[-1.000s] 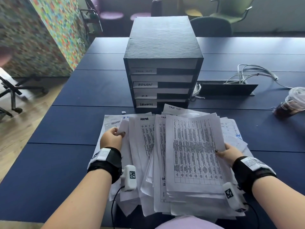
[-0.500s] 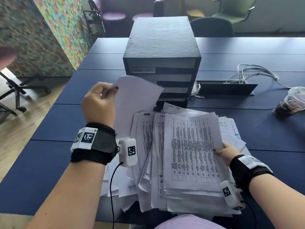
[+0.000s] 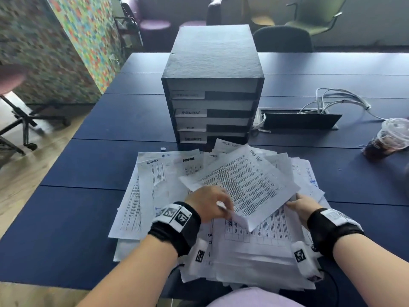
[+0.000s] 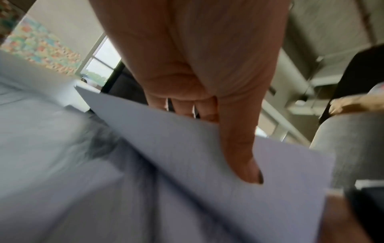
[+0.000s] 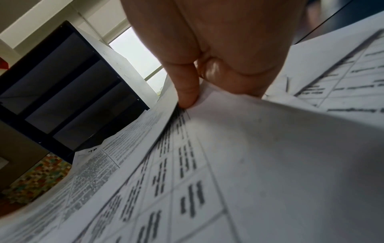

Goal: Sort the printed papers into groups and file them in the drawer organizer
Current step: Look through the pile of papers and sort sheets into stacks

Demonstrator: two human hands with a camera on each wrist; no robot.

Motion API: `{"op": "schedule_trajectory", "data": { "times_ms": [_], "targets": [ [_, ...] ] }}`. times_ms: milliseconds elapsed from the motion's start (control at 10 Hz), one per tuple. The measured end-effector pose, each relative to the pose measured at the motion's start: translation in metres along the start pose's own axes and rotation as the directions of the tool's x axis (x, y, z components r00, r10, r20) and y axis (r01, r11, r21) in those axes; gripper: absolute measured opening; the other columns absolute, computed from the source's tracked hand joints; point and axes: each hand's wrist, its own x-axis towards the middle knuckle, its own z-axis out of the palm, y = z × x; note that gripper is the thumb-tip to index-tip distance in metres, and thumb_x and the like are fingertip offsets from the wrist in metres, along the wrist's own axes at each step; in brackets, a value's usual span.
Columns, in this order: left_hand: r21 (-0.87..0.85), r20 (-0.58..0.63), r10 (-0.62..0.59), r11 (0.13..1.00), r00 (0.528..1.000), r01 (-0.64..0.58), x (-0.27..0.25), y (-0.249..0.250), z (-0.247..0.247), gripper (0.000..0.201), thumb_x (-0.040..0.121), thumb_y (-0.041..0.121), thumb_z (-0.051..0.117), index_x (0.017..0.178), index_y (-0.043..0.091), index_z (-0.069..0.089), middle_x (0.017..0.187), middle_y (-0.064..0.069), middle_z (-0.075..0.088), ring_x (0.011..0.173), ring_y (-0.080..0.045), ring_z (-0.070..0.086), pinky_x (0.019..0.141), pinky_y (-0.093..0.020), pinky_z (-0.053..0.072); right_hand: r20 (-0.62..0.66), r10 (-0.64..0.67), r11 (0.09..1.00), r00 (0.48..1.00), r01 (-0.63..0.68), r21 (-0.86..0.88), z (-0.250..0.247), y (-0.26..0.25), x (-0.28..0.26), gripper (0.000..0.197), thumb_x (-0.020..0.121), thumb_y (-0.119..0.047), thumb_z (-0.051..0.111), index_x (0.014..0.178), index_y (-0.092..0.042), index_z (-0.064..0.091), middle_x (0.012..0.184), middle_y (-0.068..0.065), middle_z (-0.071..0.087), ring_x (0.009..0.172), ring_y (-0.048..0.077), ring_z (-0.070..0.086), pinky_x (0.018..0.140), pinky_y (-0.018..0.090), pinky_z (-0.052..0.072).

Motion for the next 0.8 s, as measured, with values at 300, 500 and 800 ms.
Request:
{"op": "schedule_trajectory", "data": {
  "times_ms": [300,500,800],
  "targets": [
    [-0.099,0.228,-0.235,0.96,0.945,0.262,-0.009,-0.018,0.002,0.068,0.061,0.082,0.053,0.105,0.032,0.068,0.112,0.01,0.057,0.105,-0.008,0.053,0.096,-0.034,0.043,0.071,-0.06,0.987,0.996,0.049,0.15,0.004,0.009,0.011,0.026,0.083,0.011,0.057,0.106,-0.002,0.057,0.109,0.018,0.06,0.091,0.036,0.06,0.102,0.047,0.041],
    [-0.055,-0.388,-0.406,0.907,0.828,0.418,0.004,-0.041,-0.007,0.066,0.08,0.056,0.062,0.135,0.024,0.048,0.138,-0.005,0.046,0.127,-0.023,0.04,0.107,-0.039,0.032,0.104,-0.117,0.917,0.988,0.067,0.393,-0.001,0.003,-0.005,0.018,0.086,0.011,0.053,0.092,-0.005,0.058,0.075,0.008,0.067,0.072,0.026,0.062,0.084,0.045,0.05],
    [-0.425,-0.281,-0.56,0.801,0.78,0.422,0.008,-0.048,0.0,0.021,0.087,0.03,0.065,0.105,0.018,0.064,0.096,-0.002,0.07,0.088,-0.022,0.065,0.079,-0.033,0.052,0.15,-0.206,0.896,0.967,0.124,0.427,-0.016,-0.012,-0.007,0.019,0.089,0.009,0.048,0.093,-0.006,0.06,0.069,0.004,0.071,0.058,0.017,0.067,0.057,0.033,0.057]
  ]
}}
